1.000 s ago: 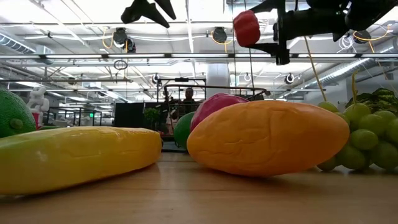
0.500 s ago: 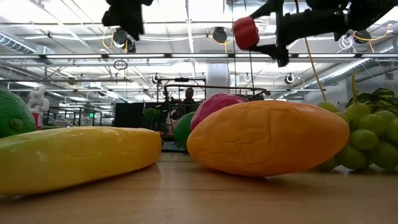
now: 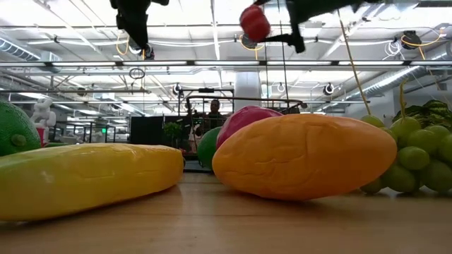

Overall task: Build produce basket
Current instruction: Put the orange pumpkin into the gold wire basket, then put the red apple into the gold wire basket

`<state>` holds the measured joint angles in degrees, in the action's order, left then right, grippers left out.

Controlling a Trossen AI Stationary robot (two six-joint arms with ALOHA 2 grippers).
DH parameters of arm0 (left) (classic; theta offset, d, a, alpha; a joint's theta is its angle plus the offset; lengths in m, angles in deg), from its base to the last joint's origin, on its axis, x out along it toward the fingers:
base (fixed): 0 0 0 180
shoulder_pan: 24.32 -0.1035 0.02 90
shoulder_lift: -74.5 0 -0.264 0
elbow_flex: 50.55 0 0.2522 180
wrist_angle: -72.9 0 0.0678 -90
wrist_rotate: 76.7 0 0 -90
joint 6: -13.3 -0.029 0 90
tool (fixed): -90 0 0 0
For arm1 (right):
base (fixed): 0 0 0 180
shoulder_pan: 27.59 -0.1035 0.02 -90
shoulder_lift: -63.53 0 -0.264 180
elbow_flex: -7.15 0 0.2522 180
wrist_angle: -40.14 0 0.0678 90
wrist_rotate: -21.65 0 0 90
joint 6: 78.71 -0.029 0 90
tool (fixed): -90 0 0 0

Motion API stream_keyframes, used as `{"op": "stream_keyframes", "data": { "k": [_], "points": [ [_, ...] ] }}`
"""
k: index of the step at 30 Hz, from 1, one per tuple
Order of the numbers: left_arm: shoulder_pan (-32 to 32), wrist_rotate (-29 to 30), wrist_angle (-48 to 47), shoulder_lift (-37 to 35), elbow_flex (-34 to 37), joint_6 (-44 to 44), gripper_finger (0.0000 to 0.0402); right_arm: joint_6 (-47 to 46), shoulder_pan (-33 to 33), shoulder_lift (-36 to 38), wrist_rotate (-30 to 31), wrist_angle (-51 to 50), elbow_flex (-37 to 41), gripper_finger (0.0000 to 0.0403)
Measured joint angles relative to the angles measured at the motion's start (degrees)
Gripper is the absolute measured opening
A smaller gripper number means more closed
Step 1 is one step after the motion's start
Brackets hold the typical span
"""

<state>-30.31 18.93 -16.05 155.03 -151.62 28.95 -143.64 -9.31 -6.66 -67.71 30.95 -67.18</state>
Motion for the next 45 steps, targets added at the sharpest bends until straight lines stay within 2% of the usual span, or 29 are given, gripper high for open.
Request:
{"op": "stream_keyframes", "data": {
  "k": [4,7,12,16,25,33,40,45],
  "points": [
    [0.83,0.01,1.18,-1.51,0.32,0.39,0.0122,2.41,0.11,-7.32,-0.18,-7.63,-8.36,0.0345],
    [1.60,-0.03,5.65,-3.63,3.16,1.57,0.0122,3.74,0.72,-11.98,-0.77,-12.32,-12.19,0.0345],
    [3.61,-1.19,14.10,-9.91,11.80,5.34,0.0122,5.81,1.20,-17.25,-2.27,-16.83,-13.81,0.0345],
    [5.94,-1.57,15.82,-14.58,16.36,10.32,0.0122,6.24,1.20,-19.70,-3.92,-21.33,-13.83,0.0345],
    [8.56,0.52,15.85,-21.18,21.14,11.90,0.0122,10.50,1.64,-22.62,-3.52,-30.06,-13.80,0.0345],
    [8.54,0.91,15.61,-21.30,21.27,11.69,0.0122,13.56,1.96,-25.09,-2.23,-30.78,-13.82,0.0348],
    [8.54,1.25,15.31,-21.31,21.27,11.24,0.0122,14.53,2.71,-24.53,-3.73,-31.48,-13.82,0.0395],
    [8.54,1.28,15.00,-21.31,21.27,11.30,0.0122,14.67,2.75,-23.19,-3.45,-32.03,-13.82,0.0392]
  ]
}}
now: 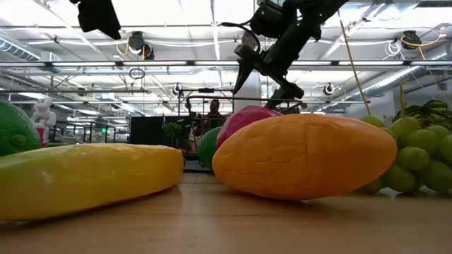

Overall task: Build produce basket
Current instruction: Put the red apple into the gold wire basket

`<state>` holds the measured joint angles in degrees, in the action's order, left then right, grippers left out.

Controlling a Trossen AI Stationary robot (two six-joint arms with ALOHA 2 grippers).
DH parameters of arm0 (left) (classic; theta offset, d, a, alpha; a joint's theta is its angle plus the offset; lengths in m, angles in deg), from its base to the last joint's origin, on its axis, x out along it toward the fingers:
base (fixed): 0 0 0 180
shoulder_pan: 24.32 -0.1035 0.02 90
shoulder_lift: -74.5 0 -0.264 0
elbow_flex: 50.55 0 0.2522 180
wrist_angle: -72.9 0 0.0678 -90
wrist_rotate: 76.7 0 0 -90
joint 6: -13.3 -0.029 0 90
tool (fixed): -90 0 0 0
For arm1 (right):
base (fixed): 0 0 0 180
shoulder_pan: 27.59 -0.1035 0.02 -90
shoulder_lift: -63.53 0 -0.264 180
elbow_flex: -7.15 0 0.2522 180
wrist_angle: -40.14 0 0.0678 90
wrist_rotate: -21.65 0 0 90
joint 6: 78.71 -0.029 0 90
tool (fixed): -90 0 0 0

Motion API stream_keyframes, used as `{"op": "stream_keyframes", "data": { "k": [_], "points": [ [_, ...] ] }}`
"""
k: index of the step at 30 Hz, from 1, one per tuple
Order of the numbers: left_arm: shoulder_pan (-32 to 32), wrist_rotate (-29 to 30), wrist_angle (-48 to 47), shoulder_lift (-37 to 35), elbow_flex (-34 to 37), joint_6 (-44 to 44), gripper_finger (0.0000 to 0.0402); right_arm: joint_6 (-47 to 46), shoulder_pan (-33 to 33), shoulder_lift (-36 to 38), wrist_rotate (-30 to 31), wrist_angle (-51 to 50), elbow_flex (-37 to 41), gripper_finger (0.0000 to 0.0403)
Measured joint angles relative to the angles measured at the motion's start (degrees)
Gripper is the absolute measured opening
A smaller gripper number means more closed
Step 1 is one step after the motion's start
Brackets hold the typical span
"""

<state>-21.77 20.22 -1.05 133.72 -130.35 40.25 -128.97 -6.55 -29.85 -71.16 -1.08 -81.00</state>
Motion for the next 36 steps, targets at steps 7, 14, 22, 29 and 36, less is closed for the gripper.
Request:
{"op": "stream_keyframes", "data": {
  "k": [7,14,22,29,36],
  "points": [
    [0.00,0.00,0.00,0.00,0.00,-0.05,0.0122,0.23,-0.36,5.68,-0.22,1.20,0.01,0.0392],
    [0.36,-2.47,0.03,0.00,0.00,-0.35,0.0129,7.41,-2.00,15.28,-0.26,1.03,0.02,0.0391],
    [6.04,-4.51,0.08,0.02,0.00,1.21,0.0193,18.78,-3.59,24.40,-0.44,-0.04,0.02,0.0391],
    [16.17,-4.53,0.69,2.77,-0.04,5.77,0.0256,22.92,-3.50,29.11,-0.29,-4.21,0.02,0.0391],
    [24.48,-4.12,9.10,11.09,-0.04,6.37,0.0290,26.11,-3.52,31.14,-0.51,-8.36,0.02,0.0391]
  ]
}}
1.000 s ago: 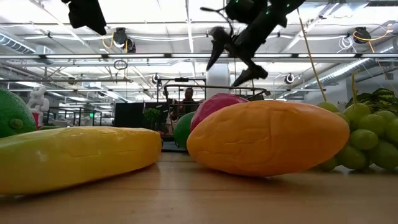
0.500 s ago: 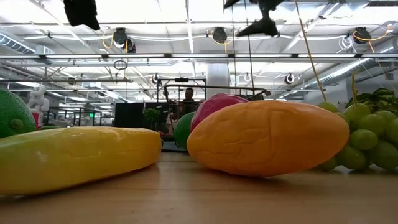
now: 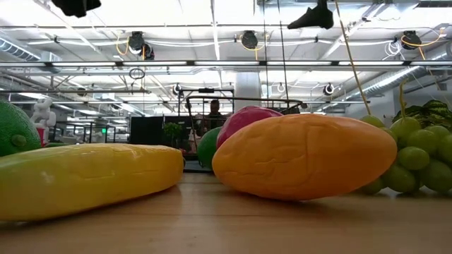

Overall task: Build produce basket
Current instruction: Put the red apple into the gold wire basket

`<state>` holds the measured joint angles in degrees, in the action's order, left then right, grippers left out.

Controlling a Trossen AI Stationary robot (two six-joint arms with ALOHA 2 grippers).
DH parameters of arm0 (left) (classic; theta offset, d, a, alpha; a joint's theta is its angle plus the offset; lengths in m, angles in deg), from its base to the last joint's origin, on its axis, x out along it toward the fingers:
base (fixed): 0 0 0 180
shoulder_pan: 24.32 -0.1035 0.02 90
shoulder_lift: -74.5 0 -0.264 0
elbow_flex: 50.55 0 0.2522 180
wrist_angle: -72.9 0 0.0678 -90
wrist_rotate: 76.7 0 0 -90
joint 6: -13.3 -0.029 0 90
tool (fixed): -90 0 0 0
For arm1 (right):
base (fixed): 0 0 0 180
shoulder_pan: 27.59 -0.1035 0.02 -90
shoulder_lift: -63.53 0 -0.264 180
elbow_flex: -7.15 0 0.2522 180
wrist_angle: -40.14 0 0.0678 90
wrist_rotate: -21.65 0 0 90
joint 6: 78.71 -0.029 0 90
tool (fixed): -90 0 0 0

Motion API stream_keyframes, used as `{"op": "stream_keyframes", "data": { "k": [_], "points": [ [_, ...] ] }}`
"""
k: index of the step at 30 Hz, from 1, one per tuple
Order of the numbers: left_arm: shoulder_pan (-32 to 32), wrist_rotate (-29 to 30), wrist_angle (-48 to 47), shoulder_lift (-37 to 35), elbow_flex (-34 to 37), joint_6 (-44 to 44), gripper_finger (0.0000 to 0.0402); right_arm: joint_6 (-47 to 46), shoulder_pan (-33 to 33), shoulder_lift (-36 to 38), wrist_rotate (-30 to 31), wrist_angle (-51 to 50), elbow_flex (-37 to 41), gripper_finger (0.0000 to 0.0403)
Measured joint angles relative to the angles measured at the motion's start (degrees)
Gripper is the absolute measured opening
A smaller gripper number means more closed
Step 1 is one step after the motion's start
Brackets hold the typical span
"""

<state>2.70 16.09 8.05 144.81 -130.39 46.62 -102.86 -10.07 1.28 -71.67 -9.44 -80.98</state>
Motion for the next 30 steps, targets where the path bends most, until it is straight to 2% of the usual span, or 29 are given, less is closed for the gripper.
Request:
{"op": "stream_keyframes", "data": {
  "k": [5,13,20,30],
  "points": [
    [-0.48,0.25,10.84,6.90,0.00,0.37,0.0292,0.88,0.00,1.31,-2.05,-4.36,0.00,0.0391],
    [-4.81,0.30,28.77,15.50,-0.62,-0.63,0.0272,2.13,-0.02,4.76,-4.28,-8.35,0.02,0.0391],
    [-8.32,0.41,28.20,23.89,-7.87,-10.65,0.0279,4.57,-0.02,6.72,-4.27,-8.25,0.02,0.0391],
    [-10.24,0.22,25.70,35.68,-19.46,-24.16,0.0350,5.38,-0.02,8.98,-4.28,-11.89,0.02,0.0391]
  ]
}}
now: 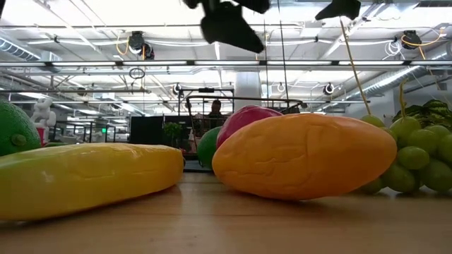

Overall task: Build produce basket
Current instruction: Put the red apple into the gold wire basket

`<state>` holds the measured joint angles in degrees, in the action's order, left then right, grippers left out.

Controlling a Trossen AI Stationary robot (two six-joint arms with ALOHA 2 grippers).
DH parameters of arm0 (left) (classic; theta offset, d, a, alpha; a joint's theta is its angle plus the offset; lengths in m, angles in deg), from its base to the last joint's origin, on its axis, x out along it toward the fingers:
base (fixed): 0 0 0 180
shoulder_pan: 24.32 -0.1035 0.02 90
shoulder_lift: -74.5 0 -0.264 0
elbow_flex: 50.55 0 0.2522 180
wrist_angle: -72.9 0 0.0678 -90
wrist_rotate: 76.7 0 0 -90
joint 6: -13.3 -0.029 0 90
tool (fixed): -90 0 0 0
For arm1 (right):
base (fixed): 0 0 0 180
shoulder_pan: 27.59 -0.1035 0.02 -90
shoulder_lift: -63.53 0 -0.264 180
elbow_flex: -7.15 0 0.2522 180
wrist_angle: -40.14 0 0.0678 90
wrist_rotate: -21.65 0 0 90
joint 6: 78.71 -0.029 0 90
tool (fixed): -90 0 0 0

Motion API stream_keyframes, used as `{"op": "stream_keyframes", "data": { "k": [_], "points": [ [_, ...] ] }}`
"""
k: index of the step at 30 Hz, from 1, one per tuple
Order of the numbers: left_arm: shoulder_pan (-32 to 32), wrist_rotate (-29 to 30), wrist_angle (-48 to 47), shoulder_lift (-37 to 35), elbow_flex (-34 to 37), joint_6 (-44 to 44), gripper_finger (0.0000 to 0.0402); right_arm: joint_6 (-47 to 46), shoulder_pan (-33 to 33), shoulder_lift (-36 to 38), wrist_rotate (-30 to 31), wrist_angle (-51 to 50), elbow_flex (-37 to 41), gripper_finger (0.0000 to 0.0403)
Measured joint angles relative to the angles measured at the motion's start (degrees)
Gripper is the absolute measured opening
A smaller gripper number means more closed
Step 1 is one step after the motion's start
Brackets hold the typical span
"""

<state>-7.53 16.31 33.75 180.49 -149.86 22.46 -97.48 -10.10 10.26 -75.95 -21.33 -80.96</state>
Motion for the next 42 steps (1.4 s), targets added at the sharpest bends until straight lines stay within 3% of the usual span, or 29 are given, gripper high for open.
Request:
{"op": "stream_keyframes", "data": {
  "k": [6,18,42],
  "points": [
    [-1.32,-3.18,-1.77,3.62,-2.93,-3.98,0.0377,-0.09,0.01,1.88,0.00,-1.61,0.00,0.0391],
    [-3.15,-5.43,-6.69,3.65,-2.49,-15.08,0.0379,-2.71,0.00,3.86,0.00,-2.38,0.00,0.0391],
    [-3.37,-3.36,3.10,3.65,7.05,-15.41,0.0379,-3.95,0.00,3.89,-0.17,-2.29,0.00,0.0392]
  ]
}}
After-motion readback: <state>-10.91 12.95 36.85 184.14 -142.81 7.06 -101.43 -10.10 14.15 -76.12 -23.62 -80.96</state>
